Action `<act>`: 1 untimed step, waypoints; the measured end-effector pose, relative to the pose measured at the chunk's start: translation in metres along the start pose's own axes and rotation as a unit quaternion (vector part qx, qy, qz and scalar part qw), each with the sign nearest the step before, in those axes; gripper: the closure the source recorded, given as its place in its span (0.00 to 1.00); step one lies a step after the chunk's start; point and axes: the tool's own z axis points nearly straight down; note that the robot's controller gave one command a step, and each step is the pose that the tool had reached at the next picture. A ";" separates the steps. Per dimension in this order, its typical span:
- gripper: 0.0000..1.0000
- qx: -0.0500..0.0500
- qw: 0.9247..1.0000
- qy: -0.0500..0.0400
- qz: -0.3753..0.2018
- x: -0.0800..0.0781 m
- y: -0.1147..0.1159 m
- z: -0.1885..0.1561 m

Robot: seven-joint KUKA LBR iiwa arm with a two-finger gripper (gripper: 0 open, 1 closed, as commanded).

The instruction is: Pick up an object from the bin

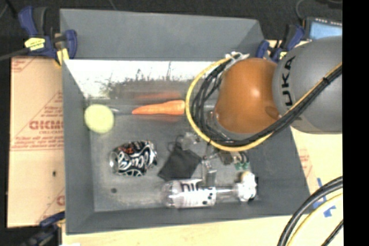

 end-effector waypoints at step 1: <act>0.00 0.000 1.000 -0.005 0.011 -0.044 -0.005 0.024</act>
Offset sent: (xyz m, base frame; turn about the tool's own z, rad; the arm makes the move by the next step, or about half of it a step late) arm 0.0384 0.0498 -0.0896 -0.2127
